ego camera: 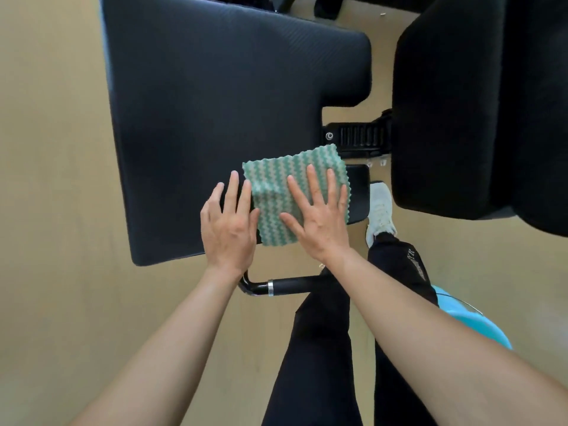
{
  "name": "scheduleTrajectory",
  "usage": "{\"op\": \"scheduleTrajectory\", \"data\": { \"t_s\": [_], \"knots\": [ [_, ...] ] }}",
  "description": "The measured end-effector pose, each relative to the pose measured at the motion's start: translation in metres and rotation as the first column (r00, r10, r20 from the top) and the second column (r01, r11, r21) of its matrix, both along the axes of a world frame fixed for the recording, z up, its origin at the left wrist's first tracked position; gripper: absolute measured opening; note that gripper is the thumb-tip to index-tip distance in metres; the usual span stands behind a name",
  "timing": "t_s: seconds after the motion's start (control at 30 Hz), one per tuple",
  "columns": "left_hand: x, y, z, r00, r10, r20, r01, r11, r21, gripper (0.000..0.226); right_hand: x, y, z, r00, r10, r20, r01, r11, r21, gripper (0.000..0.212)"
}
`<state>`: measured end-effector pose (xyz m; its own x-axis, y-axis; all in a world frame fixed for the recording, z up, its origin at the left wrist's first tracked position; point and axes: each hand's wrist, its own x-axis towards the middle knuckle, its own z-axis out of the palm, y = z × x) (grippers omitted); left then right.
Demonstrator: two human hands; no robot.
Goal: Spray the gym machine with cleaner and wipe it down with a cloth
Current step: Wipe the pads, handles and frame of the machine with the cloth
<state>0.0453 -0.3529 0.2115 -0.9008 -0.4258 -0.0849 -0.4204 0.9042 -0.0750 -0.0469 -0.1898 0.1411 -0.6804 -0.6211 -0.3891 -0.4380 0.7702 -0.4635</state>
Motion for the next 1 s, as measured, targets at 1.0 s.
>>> {"op": "scheduleTrajectory", "data": {
  "t_s": [1.0],
  "knots": [
    [-0.032, -0.027, 0.014, 0.974, 0.225, 0.024, -0.225, 0.974, -0.009, 0.064, -0.138, -0.153, 0.025, 0.95, 0.297, -0.1, -0.303, 0.951, -0.06, 0.072]
  ]
}}
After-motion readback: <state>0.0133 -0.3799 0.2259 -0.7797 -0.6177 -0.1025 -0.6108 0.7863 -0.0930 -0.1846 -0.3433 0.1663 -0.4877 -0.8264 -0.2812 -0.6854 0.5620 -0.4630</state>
